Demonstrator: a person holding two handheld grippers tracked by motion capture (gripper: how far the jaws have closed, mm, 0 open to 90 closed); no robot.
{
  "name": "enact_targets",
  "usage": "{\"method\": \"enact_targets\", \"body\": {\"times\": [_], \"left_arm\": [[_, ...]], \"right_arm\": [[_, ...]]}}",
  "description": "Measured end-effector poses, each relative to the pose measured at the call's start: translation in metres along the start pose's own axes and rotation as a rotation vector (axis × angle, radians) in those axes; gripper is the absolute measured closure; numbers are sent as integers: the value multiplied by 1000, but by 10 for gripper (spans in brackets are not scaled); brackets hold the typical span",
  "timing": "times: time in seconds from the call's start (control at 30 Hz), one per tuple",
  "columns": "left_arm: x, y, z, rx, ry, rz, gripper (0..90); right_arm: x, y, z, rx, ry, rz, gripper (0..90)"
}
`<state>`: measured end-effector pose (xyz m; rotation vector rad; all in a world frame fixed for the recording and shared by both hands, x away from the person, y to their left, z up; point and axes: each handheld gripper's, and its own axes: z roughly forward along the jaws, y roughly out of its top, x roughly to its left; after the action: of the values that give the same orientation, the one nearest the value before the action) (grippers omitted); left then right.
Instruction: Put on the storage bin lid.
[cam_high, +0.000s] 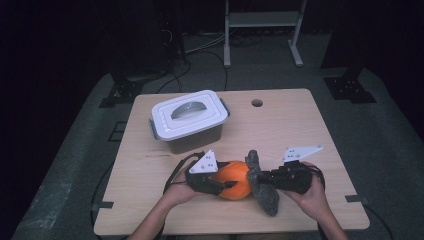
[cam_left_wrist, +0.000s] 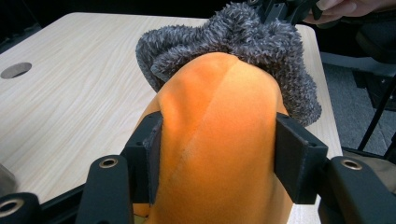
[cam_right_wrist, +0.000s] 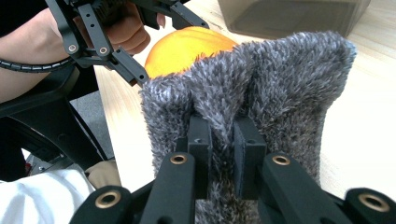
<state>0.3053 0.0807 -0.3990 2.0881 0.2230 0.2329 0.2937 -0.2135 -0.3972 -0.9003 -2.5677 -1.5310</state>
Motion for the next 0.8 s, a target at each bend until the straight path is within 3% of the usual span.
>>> {"method": "enact_targets", "body": {"times": [0.4,0.6,0.8], "left_arm": [[-3,-1,3,5,-10,2,397],[-6,0,7,5,-4,2,396],[-9,1,10,20,-47,13,335]], "right_arm": [[-1,-1,0,9,4,4,790],[7,9,-13,-58,32,-9,791],[4,3,1,8,50,-1,790]]}}
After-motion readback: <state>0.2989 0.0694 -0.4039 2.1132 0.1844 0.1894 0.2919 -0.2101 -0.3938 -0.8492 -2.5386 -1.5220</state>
